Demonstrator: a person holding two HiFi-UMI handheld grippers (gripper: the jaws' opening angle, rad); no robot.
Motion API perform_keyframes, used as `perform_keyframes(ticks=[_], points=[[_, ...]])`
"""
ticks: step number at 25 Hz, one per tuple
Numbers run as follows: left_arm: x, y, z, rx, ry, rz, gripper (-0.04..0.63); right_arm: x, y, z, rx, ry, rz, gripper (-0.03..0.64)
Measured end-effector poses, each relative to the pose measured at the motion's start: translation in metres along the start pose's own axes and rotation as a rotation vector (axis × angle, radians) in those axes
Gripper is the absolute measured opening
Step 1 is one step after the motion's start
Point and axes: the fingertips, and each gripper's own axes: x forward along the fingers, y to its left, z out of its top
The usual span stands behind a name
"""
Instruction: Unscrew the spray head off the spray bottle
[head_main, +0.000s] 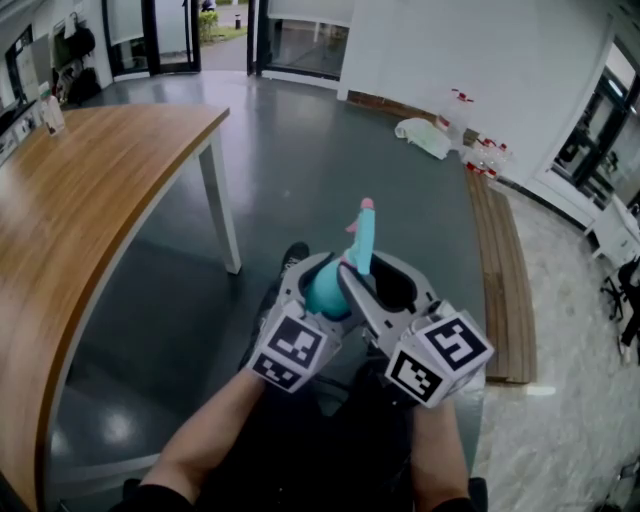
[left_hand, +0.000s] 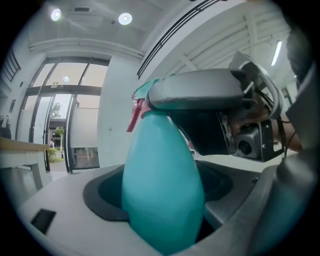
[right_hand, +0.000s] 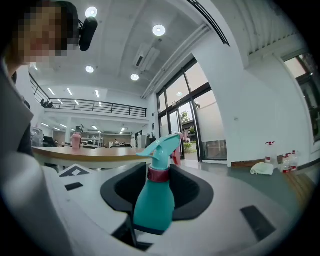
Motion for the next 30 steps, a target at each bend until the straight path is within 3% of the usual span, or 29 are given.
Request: perform_keyframes(ticks=[10, 21, 30], points=[[-0.001, -0.011, 0.003, 0.013, -0.006, -0.065, 0.413, -0.003, 0.001, 0.002, -0.072, 0.002, 0.046, 0.144], [-0.002, -0.015, 0.007, 0.013, -0.020, -0.129, 0.412, -0.007, 0.001, 0.007, -0.069, -0.029, 0.123, 0.141], [-0.011, -0.028, 0.018, -0.003, -0.071, -0.282, 0.413, -0.016, 0.010, 0.012, -0.020, -0.081, 0.272, 0.141]])
